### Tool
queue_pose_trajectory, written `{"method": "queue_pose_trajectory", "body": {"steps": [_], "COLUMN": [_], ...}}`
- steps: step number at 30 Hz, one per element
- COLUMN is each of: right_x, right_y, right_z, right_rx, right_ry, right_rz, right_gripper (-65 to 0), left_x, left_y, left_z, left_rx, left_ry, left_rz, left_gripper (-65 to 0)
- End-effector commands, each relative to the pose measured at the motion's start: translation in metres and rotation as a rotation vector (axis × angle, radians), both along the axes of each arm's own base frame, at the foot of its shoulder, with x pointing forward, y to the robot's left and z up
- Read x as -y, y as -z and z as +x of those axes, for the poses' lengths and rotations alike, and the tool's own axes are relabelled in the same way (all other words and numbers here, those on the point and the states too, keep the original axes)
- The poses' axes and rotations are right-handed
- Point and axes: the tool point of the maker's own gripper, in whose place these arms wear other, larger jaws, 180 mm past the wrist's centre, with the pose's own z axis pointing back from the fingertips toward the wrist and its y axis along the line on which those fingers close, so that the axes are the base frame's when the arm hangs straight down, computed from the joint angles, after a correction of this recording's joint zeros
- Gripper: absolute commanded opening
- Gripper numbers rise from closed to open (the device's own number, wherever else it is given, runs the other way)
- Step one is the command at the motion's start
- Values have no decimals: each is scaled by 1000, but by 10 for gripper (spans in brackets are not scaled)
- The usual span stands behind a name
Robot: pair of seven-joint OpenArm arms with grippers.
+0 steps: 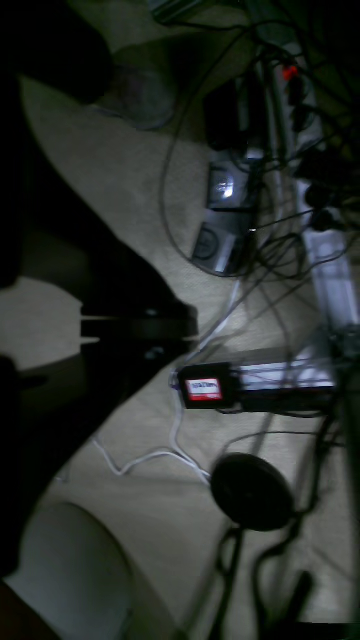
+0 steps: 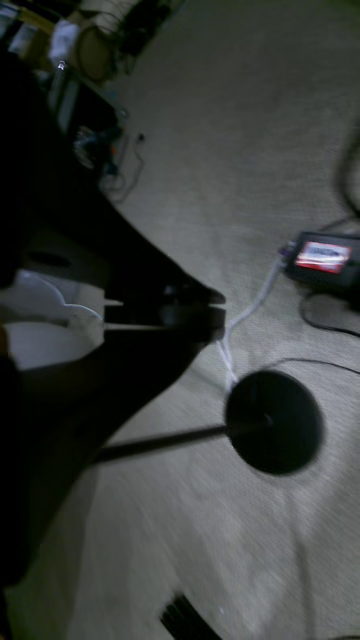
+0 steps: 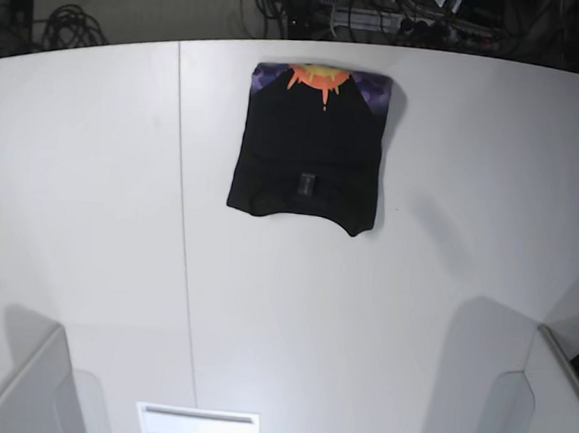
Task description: Fold the T-shirt properly
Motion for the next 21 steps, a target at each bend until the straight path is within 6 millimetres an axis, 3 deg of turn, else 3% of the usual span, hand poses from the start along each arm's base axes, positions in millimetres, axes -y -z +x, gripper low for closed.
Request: {"method": "queue_pose_trajectory", "body": {"steps": [1, 4, 8, 16, 21], "right_x": [3, 3, 2, 2, 0], "right_y": [0, 3, 3, 3, 4], "right_z": [5, 20, 20, 23, 29], "right_rx": [10, 33, 33, 41, 51], "right_ry": [0, -2, -1, -2, 1], "right_rz": [2, 2, 3, 6, 8], "right_gripper": [-650, -650, -650, -650, -650], "left_x": [0, 16, 32, 48, 51], "left_y": [-2, 0, 3, 5, 6], "left_z": [-7, -4, 3, 22, 23], "left_rx": [-6, 0, 4, 39, 36], "left_ry": [0, -6, 8, 2, 1], "left_rz": [-5, -30, -55, -80, -84], "left_gripper": [-650, -650, -650, -650, -650]}}
